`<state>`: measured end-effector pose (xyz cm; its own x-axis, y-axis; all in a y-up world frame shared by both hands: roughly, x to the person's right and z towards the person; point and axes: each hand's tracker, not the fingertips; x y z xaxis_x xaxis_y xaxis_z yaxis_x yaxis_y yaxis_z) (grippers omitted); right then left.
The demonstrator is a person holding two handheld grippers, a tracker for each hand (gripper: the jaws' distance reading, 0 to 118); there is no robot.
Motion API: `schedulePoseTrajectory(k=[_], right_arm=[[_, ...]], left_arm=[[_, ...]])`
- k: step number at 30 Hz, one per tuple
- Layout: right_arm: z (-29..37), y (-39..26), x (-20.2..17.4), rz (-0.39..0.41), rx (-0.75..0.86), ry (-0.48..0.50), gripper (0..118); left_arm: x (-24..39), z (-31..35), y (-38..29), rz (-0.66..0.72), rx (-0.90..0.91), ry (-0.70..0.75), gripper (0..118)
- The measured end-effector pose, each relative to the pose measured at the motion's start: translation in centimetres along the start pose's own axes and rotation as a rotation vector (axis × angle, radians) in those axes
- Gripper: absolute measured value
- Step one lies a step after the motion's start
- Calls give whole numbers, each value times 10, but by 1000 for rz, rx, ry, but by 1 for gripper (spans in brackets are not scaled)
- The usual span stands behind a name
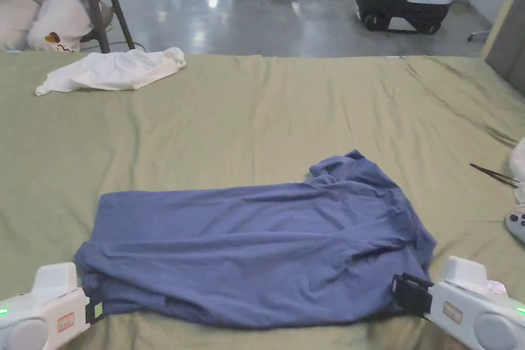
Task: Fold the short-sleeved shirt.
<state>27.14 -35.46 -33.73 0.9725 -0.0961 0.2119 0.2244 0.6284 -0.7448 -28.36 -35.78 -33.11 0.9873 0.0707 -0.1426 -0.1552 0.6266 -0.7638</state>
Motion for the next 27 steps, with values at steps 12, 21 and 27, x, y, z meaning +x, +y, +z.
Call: schedulePoseTrajectory(k=[12,21,27], right_arm=[[56,-9,-2,27,86,39,9],[139,-85,30,104,28,11,9],[151,-115,33,166,-22,-6,54]], left_arm=[[-26,63,9,68,61,-73,0],[-53,145,-74,14,-21,-138,0],[-53,154,-109,-3,-42,-131,24]])
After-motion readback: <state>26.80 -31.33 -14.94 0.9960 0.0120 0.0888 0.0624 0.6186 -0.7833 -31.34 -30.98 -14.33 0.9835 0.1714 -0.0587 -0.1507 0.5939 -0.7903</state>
